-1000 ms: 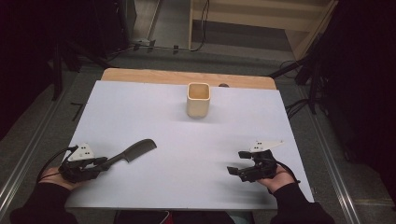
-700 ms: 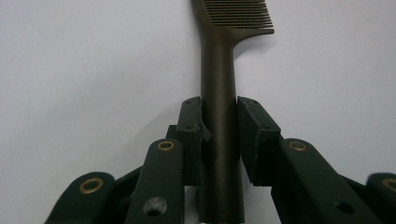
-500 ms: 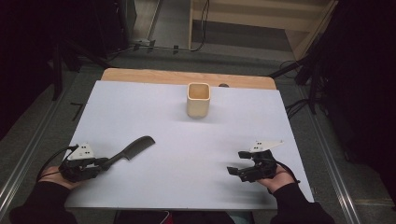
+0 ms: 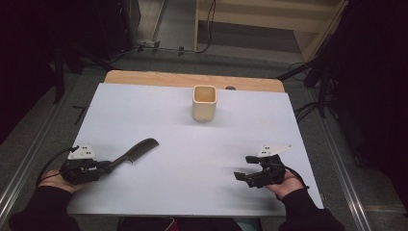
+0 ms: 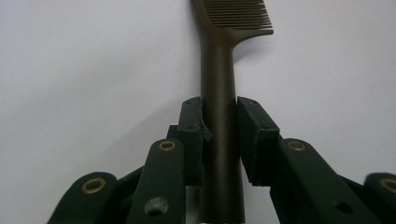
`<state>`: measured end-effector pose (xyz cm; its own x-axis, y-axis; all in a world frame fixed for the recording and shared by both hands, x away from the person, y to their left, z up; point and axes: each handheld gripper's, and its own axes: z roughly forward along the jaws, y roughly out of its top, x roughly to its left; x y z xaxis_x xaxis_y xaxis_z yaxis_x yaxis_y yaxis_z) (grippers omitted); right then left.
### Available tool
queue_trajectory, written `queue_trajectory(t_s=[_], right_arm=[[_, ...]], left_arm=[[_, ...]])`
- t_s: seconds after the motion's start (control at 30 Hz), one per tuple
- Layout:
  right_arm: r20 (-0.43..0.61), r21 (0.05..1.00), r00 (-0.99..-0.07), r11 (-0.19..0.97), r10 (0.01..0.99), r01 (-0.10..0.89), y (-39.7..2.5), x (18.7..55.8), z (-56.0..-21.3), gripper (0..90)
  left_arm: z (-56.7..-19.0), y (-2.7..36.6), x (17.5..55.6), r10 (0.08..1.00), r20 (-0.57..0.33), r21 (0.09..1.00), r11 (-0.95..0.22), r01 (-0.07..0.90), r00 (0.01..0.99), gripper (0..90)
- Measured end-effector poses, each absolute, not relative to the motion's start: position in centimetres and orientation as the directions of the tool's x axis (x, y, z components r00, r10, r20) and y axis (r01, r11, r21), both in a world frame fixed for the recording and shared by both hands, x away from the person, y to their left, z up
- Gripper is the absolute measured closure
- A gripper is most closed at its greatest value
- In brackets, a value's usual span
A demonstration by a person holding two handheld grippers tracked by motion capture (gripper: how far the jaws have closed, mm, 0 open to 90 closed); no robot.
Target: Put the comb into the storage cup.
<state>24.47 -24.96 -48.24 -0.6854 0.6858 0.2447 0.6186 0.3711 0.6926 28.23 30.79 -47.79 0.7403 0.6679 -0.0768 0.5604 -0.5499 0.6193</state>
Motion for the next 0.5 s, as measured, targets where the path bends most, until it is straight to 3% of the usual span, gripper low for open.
queue_trajectory(t_s=[0.5], right_arm=[[0.243,0.696,-0.688,0.372,0.684,0.615,-25.0,24.4,-48.2,16.2]], left_arm=[[-46.1,30.6,28.4,0.689,-0.181,0.653,-0.449,0.609,0.702,72.9]])
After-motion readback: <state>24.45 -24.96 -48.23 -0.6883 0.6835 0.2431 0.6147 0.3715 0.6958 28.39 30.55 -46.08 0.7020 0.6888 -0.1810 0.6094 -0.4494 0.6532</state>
